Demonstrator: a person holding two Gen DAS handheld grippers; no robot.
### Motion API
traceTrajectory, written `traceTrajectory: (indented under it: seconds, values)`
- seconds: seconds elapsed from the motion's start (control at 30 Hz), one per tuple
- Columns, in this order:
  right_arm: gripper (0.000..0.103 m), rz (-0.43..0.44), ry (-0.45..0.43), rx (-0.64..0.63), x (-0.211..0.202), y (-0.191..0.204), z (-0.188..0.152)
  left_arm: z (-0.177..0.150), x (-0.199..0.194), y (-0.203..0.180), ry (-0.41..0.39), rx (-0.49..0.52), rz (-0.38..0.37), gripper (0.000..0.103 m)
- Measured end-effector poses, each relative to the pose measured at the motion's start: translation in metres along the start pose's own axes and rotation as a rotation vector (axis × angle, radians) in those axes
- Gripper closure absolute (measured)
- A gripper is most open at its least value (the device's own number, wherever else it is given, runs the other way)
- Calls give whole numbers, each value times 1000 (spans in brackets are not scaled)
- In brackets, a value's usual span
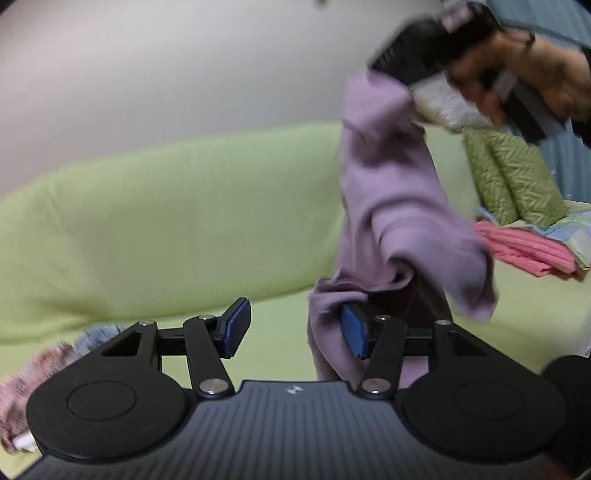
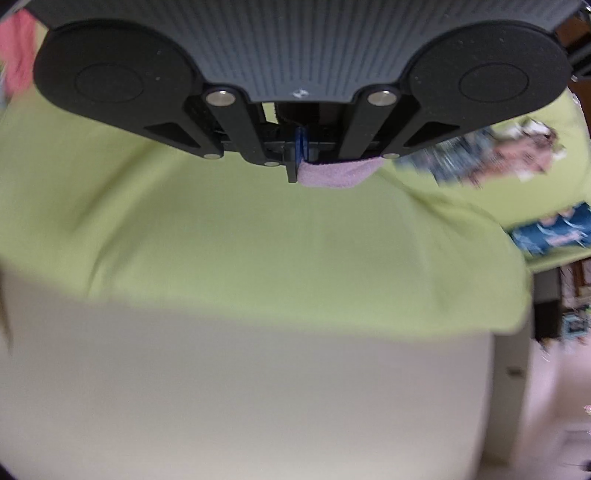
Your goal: Fold clothes
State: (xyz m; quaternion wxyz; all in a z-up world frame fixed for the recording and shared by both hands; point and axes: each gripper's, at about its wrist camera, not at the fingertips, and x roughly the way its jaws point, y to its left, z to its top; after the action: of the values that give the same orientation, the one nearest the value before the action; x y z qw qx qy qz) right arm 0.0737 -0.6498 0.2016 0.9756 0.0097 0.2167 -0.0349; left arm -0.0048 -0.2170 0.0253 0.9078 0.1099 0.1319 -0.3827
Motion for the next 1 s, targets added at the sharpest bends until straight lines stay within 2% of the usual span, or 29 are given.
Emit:
traceTrajectory:
  seconds: [0.13, 0.2, 0.3, 0.37, 0.47, 0.53, 0.6, 0.67, 0.7, 0.73, 0.77, 0.8, 0.83, 0.93, 1.0]
  values:
    - [102, -10, 277, 205, 144, -63, -58, -12, 77, 10, 146, 30, 12, 46]
    - [98, -13, 375, 262, 187, -88, -98, -15, 100, 5, 168, 80, -19, 46]
    - [90, -46, 435, 249, 209, -104, -150, -17, 127, -12, 174, 175, -97, 45]
    - [83, -48, 448, 270, 206, -117, -176, -18, 145, -31, 175, 244, -158, 45]
    - [82, -42, 449, 303, 191, -132, -204, -17, 173, -58, 198, 337, -257, 44]
    - [82, -36, 443, 324, 177, -139, -217, -22, 188, -77, 196, 423, -284, 44]
    - [82, -30, 437, 345, 164, -147, -231, -26, 205, -93, 211, 506, -285, 44]
    - [81, -25, 430, 366, 150, -154, -245, -50, 205, -93, 250, 596, -254, 44]
    - [81, -22, 427, 377, 143, -158, -252, -53, 208, -95, 263, 641, -237, 47]
    - [81, -20, 423, 376, 136, -161, -255, -54, 213, -96, 274, 685, -220, 58]
    - [81, -19, 416, 375, 133, -164, -253, -53, 213, -95, 277, 697, -215, 66]
    - [81, -18, 409, 374, 131, -167, -251, -51, 212, -95, 280, 704, -211, 85]
    - [81, -16, 399, 373, 129, -168, -248, -52, 213, -91, 277, 689, -209, 100]
    - [81, 4, 357, 344, 122, -168, -242, -31, 215, -62, 253, 544, -226, 100]
    - [81, 33, 324, 313, 123, -161, -235, -11, 221, -37, 223, 443, -192, 101]
